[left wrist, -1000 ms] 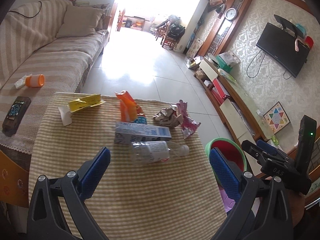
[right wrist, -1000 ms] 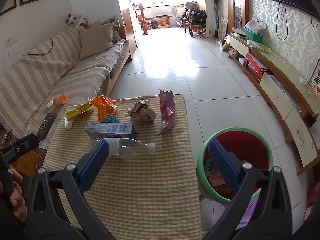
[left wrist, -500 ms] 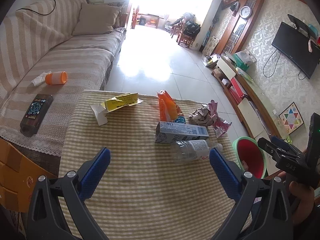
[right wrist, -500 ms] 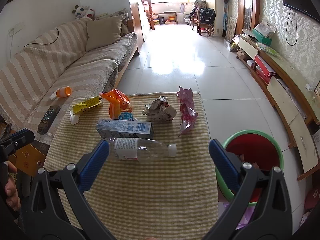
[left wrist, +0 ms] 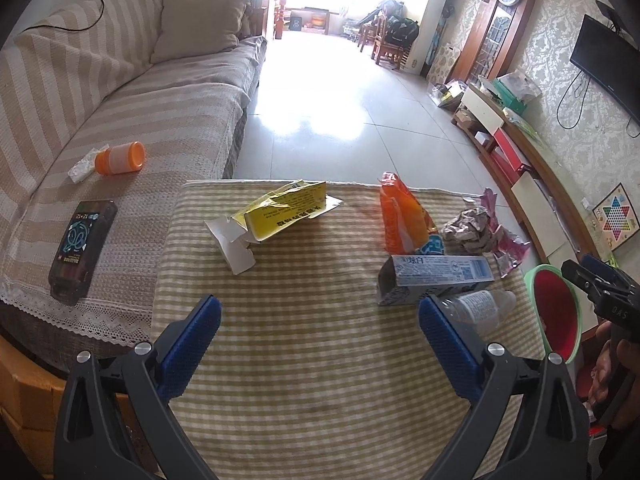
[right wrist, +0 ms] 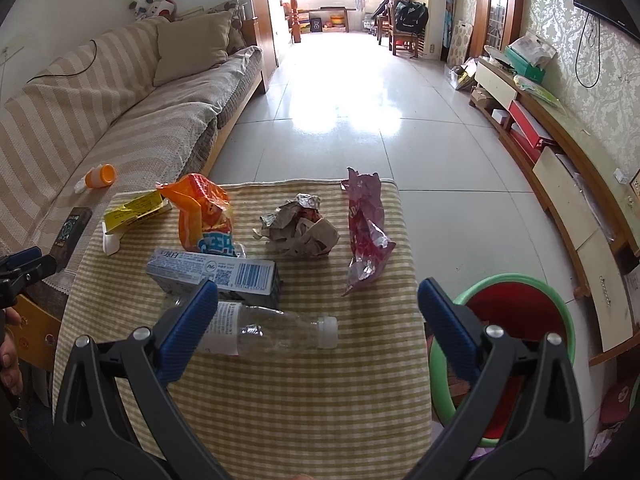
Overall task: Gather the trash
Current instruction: 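Move both tools back over the table toward the pink bag and yellow packet, then grasp the pink snack bag with the right tool while the left tool grasps the yellow packet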
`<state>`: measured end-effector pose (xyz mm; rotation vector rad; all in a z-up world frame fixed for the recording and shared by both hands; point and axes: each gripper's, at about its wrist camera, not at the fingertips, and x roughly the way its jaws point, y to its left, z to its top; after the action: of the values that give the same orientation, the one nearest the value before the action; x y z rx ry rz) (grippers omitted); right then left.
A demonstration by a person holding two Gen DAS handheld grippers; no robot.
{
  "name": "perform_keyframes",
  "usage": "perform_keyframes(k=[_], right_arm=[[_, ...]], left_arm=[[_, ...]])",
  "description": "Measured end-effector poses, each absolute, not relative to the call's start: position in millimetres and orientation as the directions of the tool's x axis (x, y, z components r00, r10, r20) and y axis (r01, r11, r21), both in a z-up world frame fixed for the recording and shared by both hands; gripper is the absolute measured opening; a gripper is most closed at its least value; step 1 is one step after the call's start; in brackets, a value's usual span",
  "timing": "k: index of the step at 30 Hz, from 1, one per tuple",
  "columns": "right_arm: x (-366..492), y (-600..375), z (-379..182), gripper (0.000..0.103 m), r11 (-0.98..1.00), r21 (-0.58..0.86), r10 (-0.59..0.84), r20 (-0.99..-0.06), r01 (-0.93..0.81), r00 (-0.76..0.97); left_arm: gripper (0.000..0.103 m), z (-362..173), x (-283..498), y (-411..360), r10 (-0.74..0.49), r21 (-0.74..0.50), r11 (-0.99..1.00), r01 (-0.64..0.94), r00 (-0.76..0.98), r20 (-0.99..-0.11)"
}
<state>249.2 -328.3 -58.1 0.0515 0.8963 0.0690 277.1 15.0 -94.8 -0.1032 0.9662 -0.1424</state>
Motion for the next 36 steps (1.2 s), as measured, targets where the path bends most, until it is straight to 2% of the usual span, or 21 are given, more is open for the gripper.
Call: perform_keyframes(k=[6,16,22,27,31,34,36], right_arm=[[280.4,-334.6,-82.2,0.098,0.998,0.056,0.058,-0.805,-0.022,0.590],[323.6,-350.0,-118.8,0.098,0.999,0.049,0.036,-0.851,0.012,0.524],[343.8,-349.1,-140.2,0.098,1.000,0.016,0.011,-0.875,0.007,0.484],[348.1,-348.5,-154.7,0.097,1.000,0.002,0.004,-0.892,-0.005,0.451],[349.0,-345.8,-155.6,0.082,0.999,0.008,0.022,-0.893,-0.032,0.449],[347.3,-345.3,-152.5,0.082,0.999,0.009,0.027,-0.891,-0.041,0.452],[344.9,-346.7,-150.5,0.088,0.999,0.009,0.026,-0.888,-0.039,0.459]], left_arm=[[0.095,-114.2,316.6,17.1,-0.133,-0.110,0.991,0.074,0.537,-0.833],[0.095,-149.3,377.1,-2.9,0.028,0.133,0.974,0.182,0.487,-0.873],[0.095,-165.3,401.3,-17.7,0.099,0.235,0.938,0.255,0.452,-0.887],[0.095,-180.7,408.9,-26.9,0.128,0.274,0.914,0.300,0.426,-0.896],[0.094,-185.6,410.4,-31.4,0.132,0.282,0.910,0.305,0.431,-0.893],[0.094,-187.0,410.5,-33.0,0.133,0.285,0.909,0.305,0.437,-0.890],[0.094,-187.0,410.5,-32.3,0.131,0.286,0.908,0.306,0.441,-0.888]])
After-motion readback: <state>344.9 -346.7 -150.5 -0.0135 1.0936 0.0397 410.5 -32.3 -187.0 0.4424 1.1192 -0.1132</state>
